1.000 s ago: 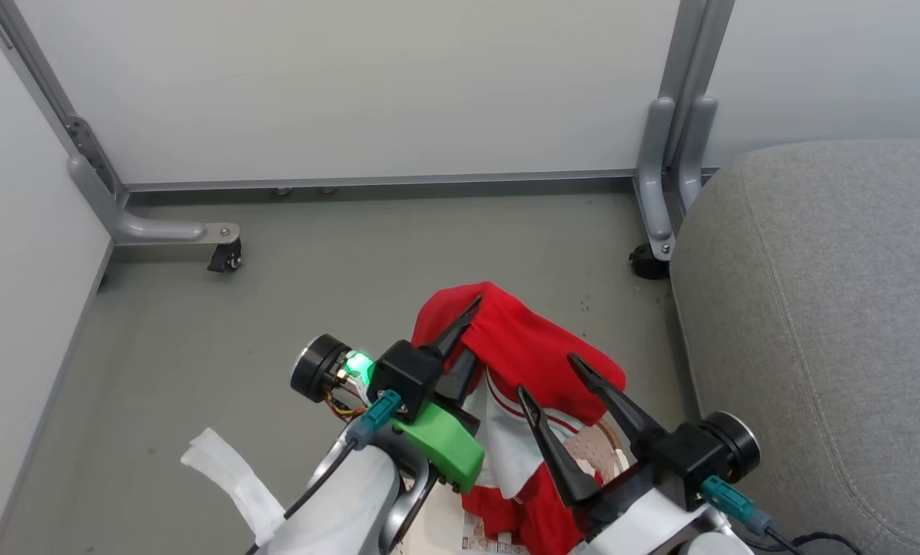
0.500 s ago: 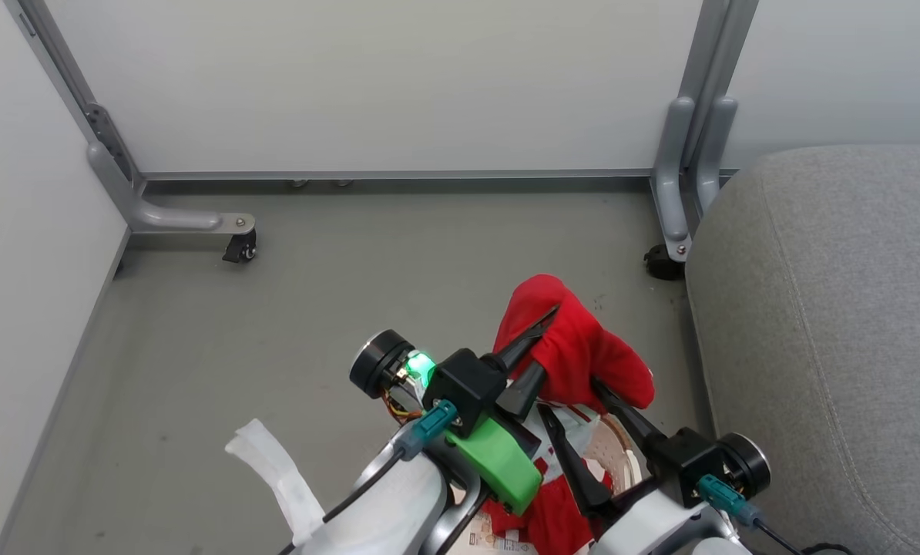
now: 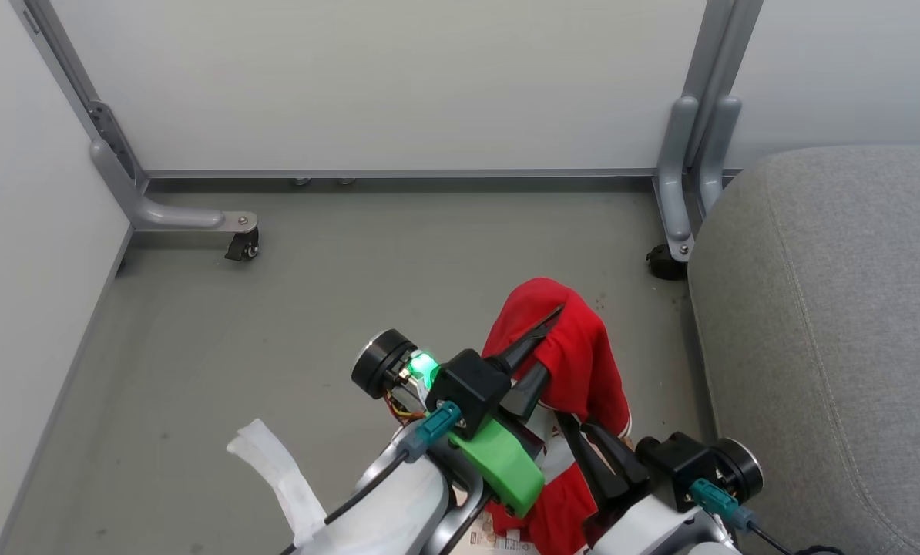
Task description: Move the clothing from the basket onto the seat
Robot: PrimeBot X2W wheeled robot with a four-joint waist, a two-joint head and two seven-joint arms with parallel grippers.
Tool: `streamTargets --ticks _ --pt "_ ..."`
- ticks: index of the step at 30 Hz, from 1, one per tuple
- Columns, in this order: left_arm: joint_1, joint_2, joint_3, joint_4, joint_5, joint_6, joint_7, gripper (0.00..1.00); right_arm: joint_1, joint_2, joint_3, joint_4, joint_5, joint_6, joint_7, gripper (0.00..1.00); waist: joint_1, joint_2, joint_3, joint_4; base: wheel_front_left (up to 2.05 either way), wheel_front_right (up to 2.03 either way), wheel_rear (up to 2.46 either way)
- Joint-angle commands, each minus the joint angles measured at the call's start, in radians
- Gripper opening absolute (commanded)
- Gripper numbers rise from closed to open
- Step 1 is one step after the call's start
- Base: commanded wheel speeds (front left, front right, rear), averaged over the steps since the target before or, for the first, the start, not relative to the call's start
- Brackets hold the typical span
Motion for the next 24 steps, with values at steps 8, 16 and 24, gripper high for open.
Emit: streamTargets --ticks 8,16,24 --pt "-0.008 0.020 0.002 0.009 -0.003 0.017 0.003 0.00 -0.006 -0.006 0.003 -0.014 0.023 0.000 -0.003 0.00 0.0000 0.0000 0.010 -0.004 0.00 0.00 0.00" --pt "-0.004 0.040 -0.003 0.030 0.004 0.034 0.026 1.00 -0.016 -0.010 -0.004 -0.026 0.040 0.000 -0.003 0.00 0.0000 0.0000 0.021 -0.008 0.00 0.00 0.00" --pt "-0.015 0.068 -0.016 0.047 0.013 0.039 0.051 1.00 -0.010 -0.012 -0.009 -0.032 0.048 0.000 -0.003 0.00 0.0000 0.0000 0.029 -0.007 0.00 0.00 0.00"
